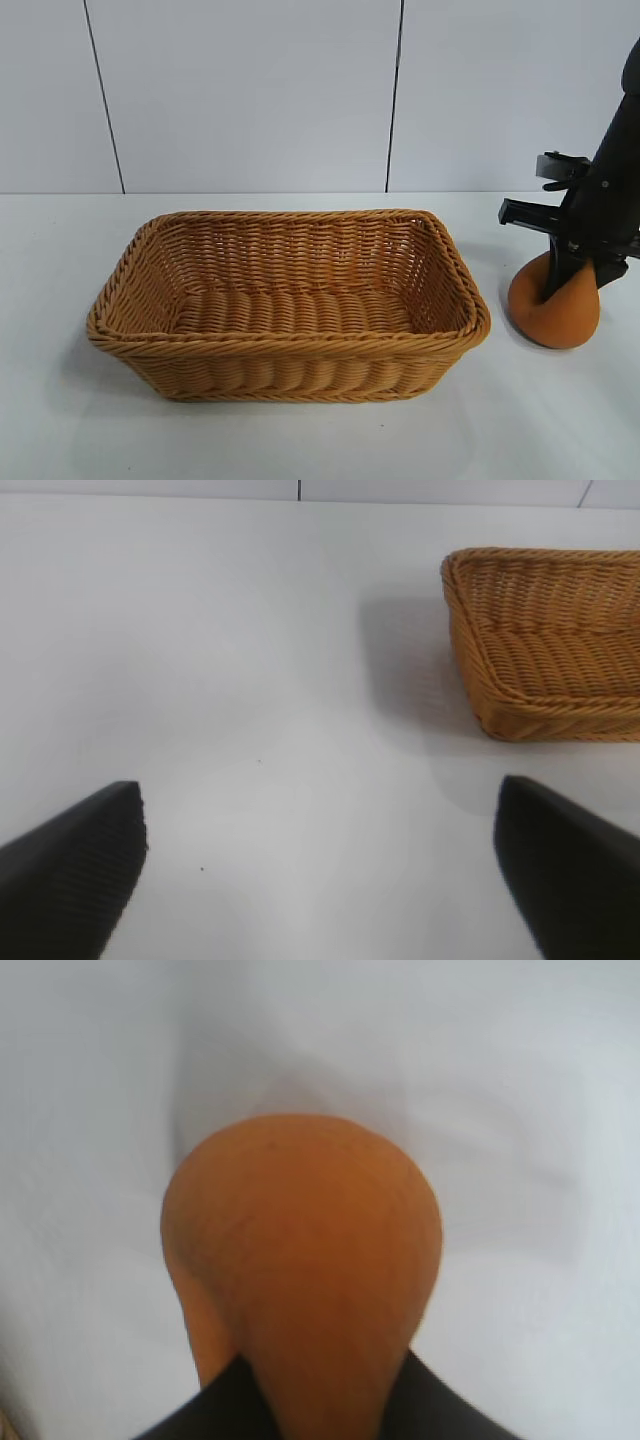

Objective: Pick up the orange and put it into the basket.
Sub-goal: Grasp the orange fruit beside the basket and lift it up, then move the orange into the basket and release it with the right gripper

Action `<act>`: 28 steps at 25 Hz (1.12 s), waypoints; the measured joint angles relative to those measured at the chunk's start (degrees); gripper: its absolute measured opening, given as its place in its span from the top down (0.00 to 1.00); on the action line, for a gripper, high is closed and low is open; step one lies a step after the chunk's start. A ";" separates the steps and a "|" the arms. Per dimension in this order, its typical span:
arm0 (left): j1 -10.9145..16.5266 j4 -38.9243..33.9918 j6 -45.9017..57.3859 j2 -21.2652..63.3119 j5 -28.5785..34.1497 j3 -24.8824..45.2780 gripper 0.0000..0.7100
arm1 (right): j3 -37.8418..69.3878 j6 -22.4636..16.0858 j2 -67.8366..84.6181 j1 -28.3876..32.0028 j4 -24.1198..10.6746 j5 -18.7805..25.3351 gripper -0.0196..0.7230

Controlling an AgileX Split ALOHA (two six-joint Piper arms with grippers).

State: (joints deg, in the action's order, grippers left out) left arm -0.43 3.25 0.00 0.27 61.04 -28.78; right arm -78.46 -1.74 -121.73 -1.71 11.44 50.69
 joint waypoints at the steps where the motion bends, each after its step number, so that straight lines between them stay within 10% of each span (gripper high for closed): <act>1: 0.00 0.00 0.00 0.00 0.00 0.00 0.05 | 0.00 0.28 0.27 0.00 0.00 0.07 0.90; 17: 0.00 0.00 0.00 0.00 0.00 0.00 0.05 | 0.29 1.39 20.93 0.00 -0.05 3.80 0.90; 28: 0.00 0.00 0.00 0.00 0.00 0.00 0.05 | 0.29 5.28 26.51 -6.33 7.57 4.34 0.90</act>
State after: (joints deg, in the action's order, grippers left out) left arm -0.43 3.25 0.00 0.27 61.04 -28.78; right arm -78.17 3.54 -95.22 -8.03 19.01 55.03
